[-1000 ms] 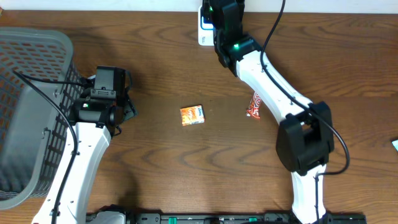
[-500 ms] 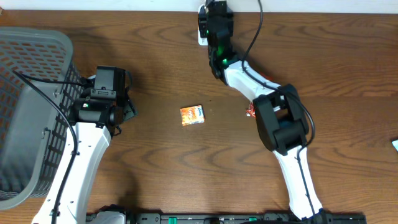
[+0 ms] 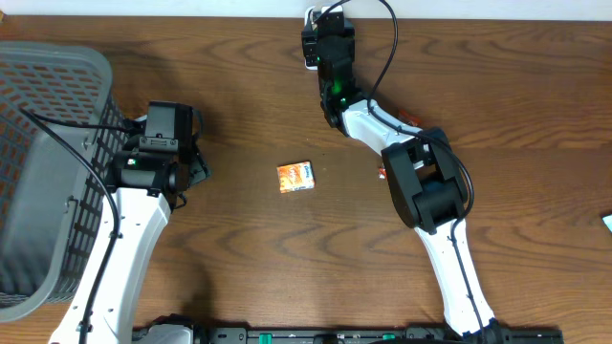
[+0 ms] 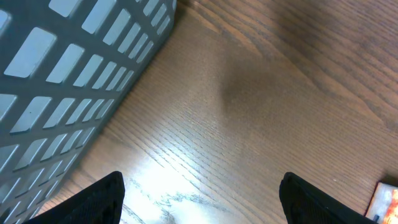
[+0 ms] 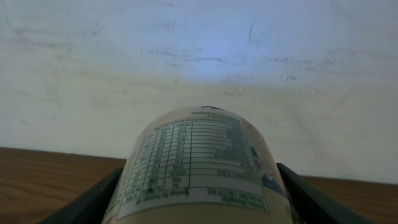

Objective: Scan the item barcode
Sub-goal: 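Hold the jar in front of the scanner with the right gripper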

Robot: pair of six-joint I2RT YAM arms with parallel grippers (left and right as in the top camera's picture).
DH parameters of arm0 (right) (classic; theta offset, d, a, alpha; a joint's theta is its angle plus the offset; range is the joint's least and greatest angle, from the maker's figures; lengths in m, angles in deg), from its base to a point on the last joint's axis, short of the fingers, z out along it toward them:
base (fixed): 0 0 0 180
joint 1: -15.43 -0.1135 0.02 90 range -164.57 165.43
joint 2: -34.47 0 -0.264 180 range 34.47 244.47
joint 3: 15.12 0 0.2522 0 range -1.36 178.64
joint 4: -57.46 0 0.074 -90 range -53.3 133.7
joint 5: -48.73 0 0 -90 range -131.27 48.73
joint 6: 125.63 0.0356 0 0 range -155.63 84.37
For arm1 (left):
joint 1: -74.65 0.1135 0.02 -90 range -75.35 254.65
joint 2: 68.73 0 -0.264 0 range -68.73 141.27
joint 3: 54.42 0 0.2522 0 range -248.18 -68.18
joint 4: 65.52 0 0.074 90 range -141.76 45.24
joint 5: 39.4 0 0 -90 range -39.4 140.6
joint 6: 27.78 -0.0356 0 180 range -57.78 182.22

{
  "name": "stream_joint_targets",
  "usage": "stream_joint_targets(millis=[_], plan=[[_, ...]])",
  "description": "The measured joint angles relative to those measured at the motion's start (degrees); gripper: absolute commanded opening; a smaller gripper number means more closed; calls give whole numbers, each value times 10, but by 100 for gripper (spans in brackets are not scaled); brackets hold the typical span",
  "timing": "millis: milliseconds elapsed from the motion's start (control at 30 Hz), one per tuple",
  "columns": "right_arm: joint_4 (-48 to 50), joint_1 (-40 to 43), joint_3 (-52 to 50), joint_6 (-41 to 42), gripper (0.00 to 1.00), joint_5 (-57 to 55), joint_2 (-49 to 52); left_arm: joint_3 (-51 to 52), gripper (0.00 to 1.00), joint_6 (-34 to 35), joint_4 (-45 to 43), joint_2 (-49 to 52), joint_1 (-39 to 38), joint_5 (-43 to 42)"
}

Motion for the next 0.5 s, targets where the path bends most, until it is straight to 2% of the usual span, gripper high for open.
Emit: stream_joint_targets(millis=[367, 500], plan=[[-1, -4, 0, -24, 48, -42, 0, 0, 80, 0, 0, 0, 0, 0], [-54, -12, 0, -57, 51, -62, -22, 0, 80, 0, 0, 0, 0, 0]])
